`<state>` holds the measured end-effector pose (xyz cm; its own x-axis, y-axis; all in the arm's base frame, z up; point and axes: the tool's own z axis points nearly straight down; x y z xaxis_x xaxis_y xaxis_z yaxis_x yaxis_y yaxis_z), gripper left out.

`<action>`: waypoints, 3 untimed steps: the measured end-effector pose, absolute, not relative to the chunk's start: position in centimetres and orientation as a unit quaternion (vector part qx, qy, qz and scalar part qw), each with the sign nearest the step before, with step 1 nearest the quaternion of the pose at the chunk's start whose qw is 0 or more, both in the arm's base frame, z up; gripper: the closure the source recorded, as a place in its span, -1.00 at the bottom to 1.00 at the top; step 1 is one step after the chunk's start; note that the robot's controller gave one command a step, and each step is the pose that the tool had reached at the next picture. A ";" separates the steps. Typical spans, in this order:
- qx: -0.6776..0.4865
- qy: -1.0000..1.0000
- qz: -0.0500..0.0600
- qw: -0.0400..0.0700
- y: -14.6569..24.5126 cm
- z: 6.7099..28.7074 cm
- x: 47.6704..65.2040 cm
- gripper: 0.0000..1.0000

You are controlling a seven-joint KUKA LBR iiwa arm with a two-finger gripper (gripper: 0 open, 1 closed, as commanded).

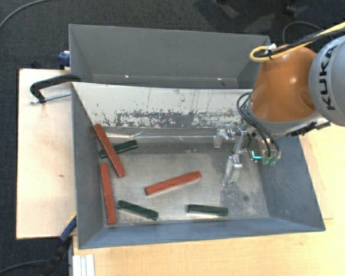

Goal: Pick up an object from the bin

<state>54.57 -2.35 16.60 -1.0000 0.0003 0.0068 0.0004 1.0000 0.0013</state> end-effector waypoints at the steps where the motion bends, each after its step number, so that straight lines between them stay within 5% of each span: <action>1: 0.011 -1.000 -0.003 0.003 10.0 6.7 53.9 -1.00; 2: 0.010 -1.000 0.000 -0.004 6.5 10.3 54.0 -1.00; 3: -0.001 -1.000 -0.001 -0.001 8.7 10.1 53.5 -1.00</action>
Offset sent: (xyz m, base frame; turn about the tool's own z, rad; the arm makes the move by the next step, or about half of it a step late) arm -0.0042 0.1163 -0.0960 -0.0130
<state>53.49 8.73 10.08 -1.0000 0.0017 -0.0026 0.0017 1.0000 0.0024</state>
